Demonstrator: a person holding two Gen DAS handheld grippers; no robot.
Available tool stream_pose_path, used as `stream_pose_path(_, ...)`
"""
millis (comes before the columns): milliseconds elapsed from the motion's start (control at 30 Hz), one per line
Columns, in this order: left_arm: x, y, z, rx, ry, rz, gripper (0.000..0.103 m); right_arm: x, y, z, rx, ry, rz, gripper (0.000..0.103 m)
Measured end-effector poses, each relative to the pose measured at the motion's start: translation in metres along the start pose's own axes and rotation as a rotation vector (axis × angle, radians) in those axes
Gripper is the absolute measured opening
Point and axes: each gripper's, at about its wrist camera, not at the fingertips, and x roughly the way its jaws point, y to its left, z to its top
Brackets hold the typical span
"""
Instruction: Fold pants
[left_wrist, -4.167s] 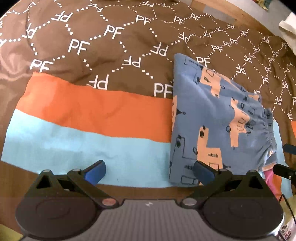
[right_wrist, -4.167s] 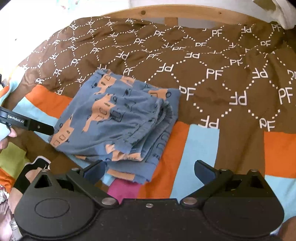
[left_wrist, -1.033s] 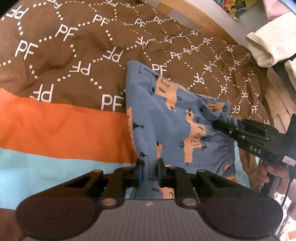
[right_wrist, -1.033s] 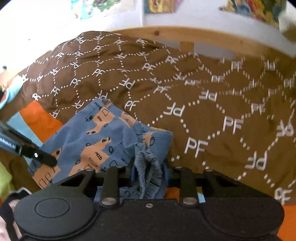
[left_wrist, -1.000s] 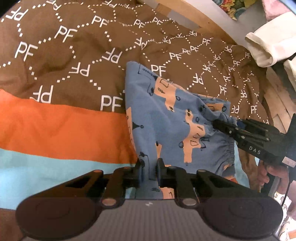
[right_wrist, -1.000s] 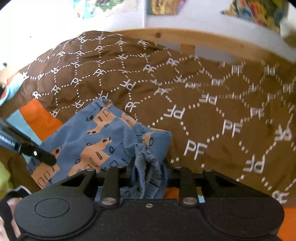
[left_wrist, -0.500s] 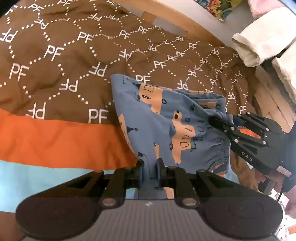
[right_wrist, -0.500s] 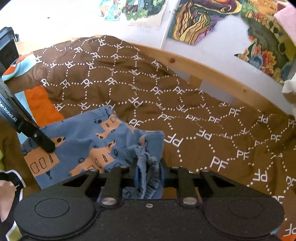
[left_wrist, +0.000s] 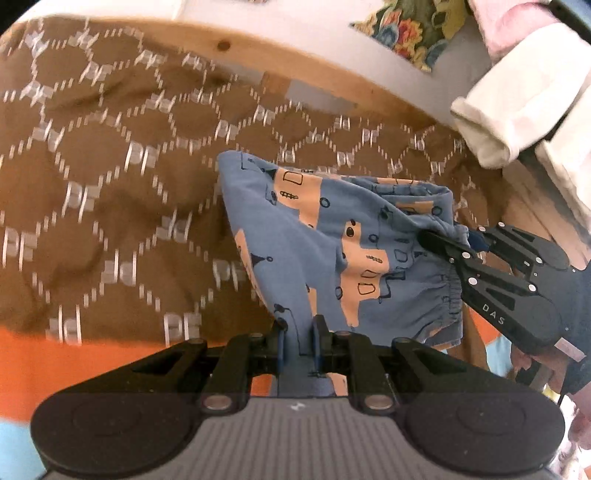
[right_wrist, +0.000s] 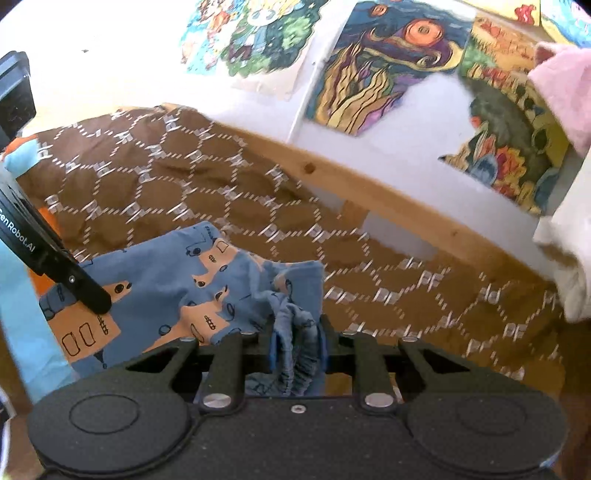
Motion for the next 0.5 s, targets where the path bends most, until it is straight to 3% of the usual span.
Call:
stream_pose_path(200,0.019,0.008,0.027,0.037,-0.063,0.015,0.016,0.036,-0.029,0.018,0.039,0.001,-0.019,0.022)
stream_pose_path(500,0.064,0.030,0.021,0.043,0.012,0.084,0.016,0.091,-0.040,-0.009,0.148,0.142,0.010,0.023)
